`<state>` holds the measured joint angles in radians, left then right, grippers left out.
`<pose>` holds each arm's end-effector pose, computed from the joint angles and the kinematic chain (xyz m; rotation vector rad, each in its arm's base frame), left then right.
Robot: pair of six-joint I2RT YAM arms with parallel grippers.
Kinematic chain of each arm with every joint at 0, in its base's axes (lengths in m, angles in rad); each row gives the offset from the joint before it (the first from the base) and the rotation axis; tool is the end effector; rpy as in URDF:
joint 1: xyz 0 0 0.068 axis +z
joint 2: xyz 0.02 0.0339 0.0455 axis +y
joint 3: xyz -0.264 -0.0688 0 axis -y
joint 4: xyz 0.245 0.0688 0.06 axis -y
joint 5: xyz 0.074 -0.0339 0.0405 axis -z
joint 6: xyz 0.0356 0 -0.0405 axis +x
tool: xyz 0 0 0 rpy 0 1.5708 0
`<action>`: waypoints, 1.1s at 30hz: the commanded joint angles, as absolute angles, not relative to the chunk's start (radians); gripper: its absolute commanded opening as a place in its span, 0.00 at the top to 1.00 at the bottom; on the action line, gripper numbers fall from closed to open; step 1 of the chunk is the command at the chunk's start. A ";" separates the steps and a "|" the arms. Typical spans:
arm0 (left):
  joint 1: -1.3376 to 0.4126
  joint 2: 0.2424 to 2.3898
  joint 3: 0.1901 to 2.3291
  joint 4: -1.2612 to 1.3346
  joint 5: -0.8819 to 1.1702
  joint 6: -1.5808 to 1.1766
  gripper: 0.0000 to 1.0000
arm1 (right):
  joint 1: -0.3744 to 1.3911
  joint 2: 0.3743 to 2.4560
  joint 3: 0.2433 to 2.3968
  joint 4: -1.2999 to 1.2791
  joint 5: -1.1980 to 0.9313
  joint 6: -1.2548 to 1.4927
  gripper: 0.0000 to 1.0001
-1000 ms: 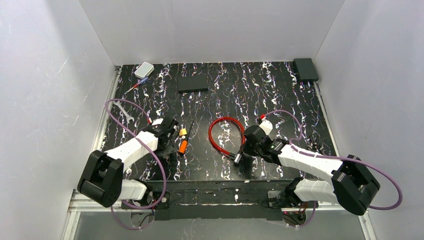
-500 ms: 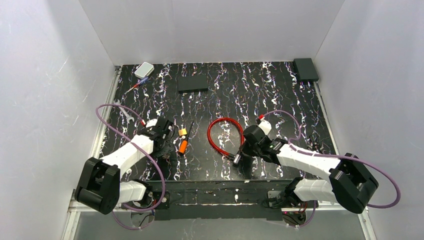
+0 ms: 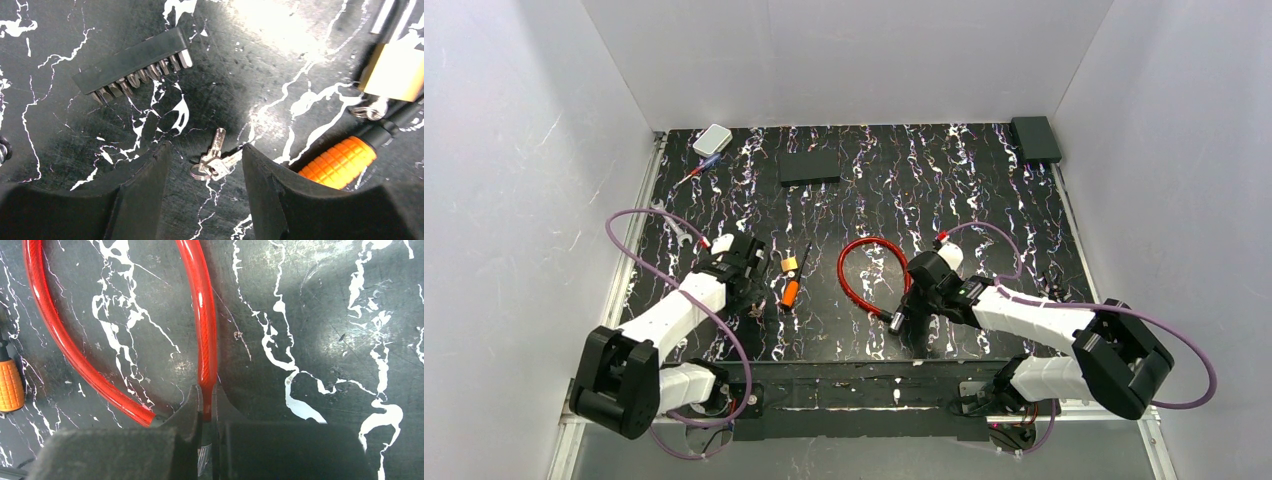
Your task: Unlock with the key
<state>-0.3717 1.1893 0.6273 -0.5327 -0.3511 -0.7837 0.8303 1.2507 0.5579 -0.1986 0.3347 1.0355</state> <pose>0.2003 -0.0649 0.1833 -0.6306 2.4798 0.0411 0.1647 0.1629 0.1701 0.3950 2.4136 0.4475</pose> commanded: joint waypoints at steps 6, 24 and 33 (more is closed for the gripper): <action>-0.344 1.326 0.658 -0.534 -0.325 -0.780 0.56 | 0.825 1.258 0.571 -0.142 0.318 1.024 0.99; -0.344 1.420 0.665 -0.545 -0.234 -0.804 1.00 | 0.825 1.252 0.573 -0.140 0.320 1.020 0.99; -0.344 1.282 0.638 -0.578 -0.249 -0.813 1.00 | 0.825 1.214 0.581 -0.138 0.358 0.937 0.86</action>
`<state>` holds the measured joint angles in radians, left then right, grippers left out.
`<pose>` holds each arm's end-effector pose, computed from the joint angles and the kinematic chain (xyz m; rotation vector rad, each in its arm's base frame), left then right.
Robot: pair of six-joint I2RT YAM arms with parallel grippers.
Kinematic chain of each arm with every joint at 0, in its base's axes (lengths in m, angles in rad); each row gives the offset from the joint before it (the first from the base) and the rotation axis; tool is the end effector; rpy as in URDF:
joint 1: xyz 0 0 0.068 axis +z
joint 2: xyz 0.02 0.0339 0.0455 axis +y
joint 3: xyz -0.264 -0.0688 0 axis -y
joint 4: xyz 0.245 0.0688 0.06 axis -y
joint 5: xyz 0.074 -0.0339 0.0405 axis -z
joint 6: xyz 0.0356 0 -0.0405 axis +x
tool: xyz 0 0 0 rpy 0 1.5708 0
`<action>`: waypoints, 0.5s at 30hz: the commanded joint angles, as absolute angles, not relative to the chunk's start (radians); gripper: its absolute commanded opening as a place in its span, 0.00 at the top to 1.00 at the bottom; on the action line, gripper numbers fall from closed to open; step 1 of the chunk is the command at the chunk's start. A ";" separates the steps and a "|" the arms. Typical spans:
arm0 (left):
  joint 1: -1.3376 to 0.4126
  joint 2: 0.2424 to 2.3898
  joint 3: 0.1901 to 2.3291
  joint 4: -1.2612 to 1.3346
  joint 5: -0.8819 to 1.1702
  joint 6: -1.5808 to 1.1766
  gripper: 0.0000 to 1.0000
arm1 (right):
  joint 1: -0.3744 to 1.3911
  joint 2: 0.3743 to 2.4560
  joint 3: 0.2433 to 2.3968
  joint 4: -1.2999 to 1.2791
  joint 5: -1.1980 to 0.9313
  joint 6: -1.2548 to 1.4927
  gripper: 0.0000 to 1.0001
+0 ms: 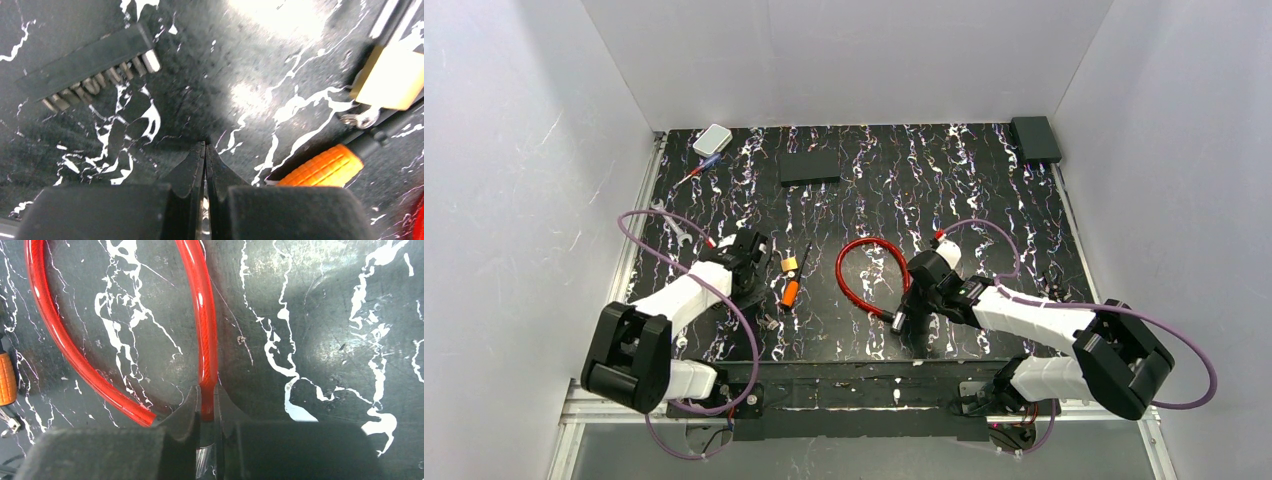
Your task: Unlock with the key
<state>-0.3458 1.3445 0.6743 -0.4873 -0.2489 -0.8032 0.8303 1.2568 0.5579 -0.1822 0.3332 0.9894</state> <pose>0.2228 -0.0709 0.1662 -0.6715 2.5770 -0.0237 0.1659 0.1642 0.1699 0.3394 2.4106 0.4382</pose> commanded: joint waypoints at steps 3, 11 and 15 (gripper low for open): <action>-0.344 1.223 0.641 -0.611 -0.258 -0.827 1.00 | 0.825 1.200 0.584 -0.141 0.356 0.911 0.77; -0.378 1.049 0.615 -0.707 -0.229 -0.872 0.32 | 0.825 1.191 0.603 -0.179 0.349 0.862 0.53; -0.412 1.001 0.608 -0.776 -0.206 -0.940 0.26 | 0.825 1.191 0.610 -0.193 0.339 0.846 0.37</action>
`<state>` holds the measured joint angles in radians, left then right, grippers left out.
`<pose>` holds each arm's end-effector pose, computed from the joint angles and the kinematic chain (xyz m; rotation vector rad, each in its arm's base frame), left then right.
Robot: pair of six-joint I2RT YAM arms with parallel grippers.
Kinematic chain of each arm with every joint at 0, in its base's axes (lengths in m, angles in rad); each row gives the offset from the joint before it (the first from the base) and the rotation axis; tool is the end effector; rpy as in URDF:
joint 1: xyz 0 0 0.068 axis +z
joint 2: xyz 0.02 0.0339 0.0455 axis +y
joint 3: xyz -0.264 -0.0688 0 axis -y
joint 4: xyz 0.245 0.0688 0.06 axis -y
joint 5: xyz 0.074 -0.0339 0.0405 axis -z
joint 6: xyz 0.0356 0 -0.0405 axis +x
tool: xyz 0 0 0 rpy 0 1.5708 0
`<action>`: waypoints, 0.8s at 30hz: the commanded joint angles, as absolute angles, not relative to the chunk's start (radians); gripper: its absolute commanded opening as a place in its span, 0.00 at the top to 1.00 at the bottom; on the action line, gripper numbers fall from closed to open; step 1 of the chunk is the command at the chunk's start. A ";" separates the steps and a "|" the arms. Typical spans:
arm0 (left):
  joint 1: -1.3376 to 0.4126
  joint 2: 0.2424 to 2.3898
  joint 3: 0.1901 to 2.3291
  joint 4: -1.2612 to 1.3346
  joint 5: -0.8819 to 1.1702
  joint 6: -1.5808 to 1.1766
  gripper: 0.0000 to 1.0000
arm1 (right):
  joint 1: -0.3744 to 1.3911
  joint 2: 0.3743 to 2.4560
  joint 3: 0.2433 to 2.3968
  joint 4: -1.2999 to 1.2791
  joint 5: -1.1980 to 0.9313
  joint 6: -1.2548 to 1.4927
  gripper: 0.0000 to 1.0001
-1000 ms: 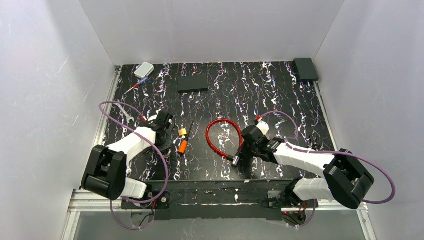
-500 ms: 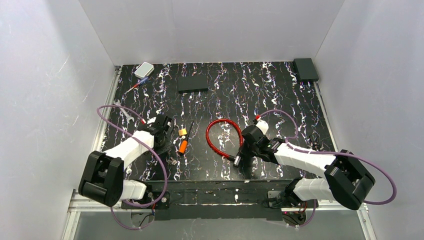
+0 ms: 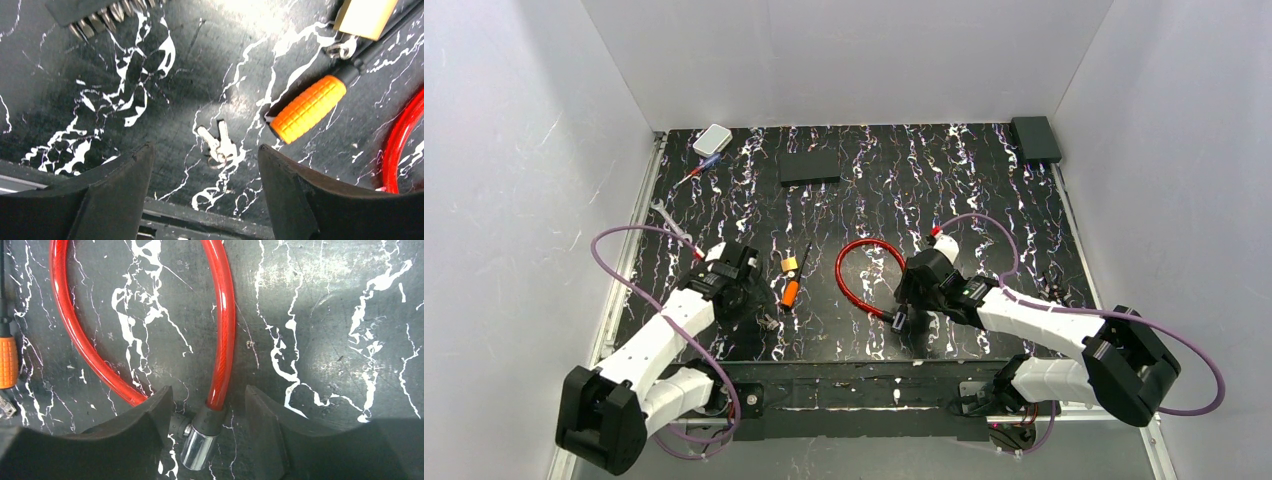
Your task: Unlock with the key
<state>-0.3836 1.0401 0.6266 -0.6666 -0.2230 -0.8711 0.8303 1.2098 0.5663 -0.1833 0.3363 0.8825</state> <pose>0.1755 -0.0623 0.2018 -0.7017 2.5180 -0.1472 0.1649 0.1630 0.1823 0.2193 2.3712 0.4361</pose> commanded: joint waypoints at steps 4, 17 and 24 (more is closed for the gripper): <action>-0.466 0.997 0.603 -0.807 -0.168 -1.020 0.26 | 0.825 1.175 0.631 -0.186 0.293 0.782 0.31; -0.556 0.826 0.870 -0.995 -0.452 -0.910 0.07 | 1.055 1.355 0.919 -0.156 0.193 0.509 0.23; -0.553 0.714 0.995 -1.064 -0.643 -0.689 0.02 | 1.175 1.611 1.161 -0.162 0.212 0.481 0.28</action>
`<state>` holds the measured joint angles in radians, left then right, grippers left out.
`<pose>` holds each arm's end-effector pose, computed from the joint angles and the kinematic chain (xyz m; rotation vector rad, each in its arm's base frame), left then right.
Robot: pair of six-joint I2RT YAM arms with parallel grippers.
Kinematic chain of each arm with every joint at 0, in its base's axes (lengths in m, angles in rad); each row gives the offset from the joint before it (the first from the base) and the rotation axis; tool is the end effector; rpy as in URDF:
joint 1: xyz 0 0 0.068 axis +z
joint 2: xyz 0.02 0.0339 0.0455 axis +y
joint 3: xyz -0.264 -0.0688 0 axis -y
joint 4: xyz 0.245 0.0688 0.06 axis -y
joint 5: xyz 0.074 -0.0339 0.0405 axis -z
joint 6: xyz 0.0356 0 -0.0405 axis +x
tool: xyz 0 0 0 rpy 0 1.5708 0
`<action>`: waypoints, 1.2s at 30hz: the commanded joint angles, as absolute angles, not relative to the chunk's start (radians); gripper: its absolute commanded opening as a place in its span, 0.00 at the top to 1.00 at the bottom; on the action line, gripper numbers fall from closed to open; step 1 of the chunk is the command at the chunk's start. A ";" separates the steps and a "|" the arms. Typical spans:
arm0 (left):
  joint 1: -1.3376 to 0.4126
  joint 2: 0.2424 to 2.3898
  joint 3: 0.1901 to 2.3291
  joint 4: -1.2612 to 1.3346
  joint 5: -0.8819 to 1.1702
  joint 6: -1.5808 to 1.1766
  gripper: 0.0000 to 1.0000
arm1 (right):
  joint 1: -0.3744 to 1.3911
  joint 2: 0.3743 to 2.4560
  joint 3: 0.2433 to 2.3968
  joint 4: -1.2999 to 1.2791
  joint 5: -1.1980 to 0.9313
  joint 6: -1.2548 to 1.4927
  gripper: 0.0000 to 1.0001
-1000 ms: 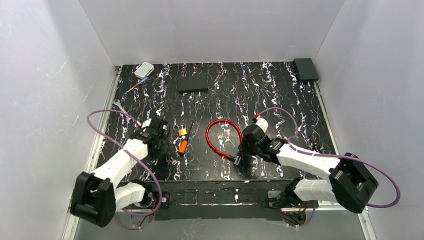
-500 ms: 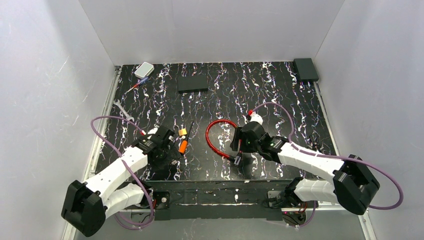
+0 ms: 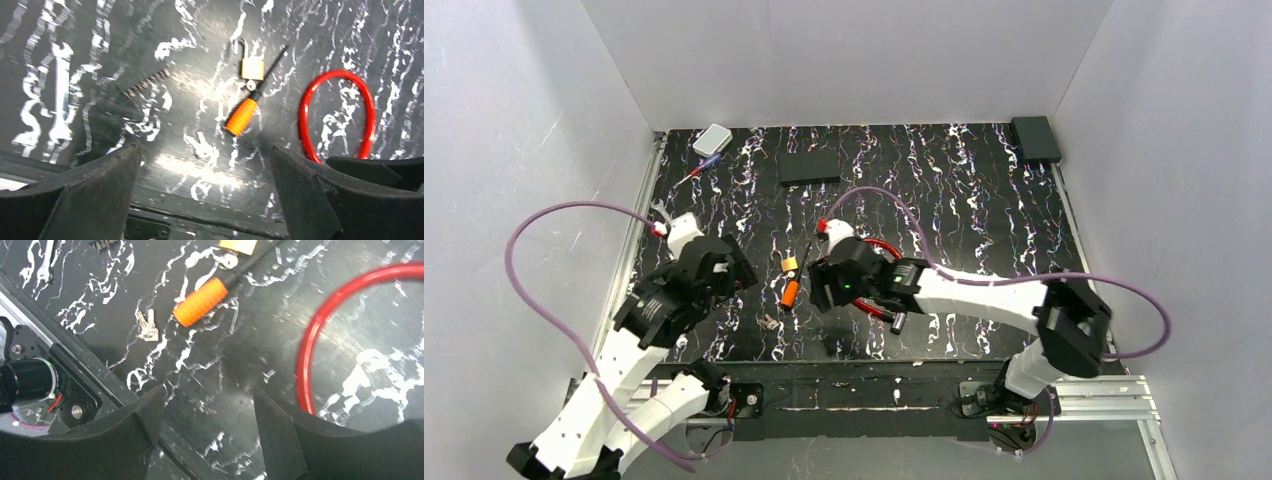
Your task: Unlock with the key
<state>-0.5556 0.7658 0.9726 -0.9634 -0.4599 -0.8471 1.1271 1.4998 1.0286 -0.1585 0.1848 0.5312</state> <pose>0.1223 -0.0573 0.3328 -0.5469 2.1749 -0.2218 0.1497 0.2997 0.2549 -0.5670 2.2129 0.7130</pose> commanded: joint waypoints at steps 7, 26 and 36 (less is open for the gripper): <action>-0.552 0.531 0.927 -1.069 -0.796 -0.643 0.02 | 1.262 1.874 1.447 -0.278 0.266 0.469 0.36; -0.552 0.357 0.889 -1.034 -0.849 -0.636 0.02 | 1.357 2.243 1.827 -0.504 0.383 0.509 0.39; -0.552 0.335 0.884 -1.031 -0.844 -0.630 0.02 | 1.360 2.297 1.844 -0.519 0.387 0.521 0.52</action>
